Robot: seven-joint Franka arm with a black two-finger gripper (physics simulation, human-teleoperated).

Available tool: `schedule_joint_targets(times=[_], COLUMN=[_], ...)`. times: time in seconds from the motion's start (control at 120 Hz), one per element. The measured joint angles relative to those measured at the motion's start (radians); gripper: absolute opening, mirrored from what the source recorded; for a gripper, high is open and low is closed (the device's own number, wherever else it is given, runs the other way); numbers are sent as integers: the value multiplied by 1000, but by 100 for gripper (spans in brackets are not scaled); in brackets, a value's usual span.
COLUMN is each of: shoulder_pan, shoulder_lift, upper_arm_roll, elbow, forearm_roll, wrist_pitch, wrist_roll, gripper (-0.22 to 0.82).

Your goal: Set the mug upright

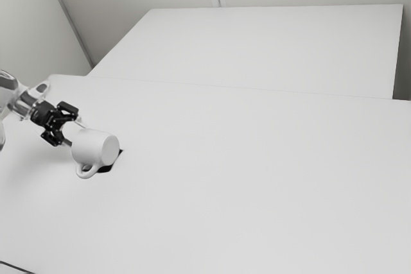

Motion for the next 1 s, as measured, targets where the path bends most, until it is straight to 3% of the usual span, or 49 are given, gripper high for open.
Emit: schedule_joint_targets(times=[0.267, 0.483, 0.6, 0.833, 1.0], shoulder_pan=[6, -5, -7, -19, -111], shoulder_lift=[6, 6, 6, 1, -65], upper_arm_roll=[0, -6, -19, -31, -31], elbow=[-23, -39, -29, -23, -36], forearm_roll=[-119, -140, -146, -151, -45], wrist_pitch=[-77, -102, -107, -107, -49], wrist_roll=[14, 3, -6, -32, -48], gripper=[60, 14, -2, -13, -15])
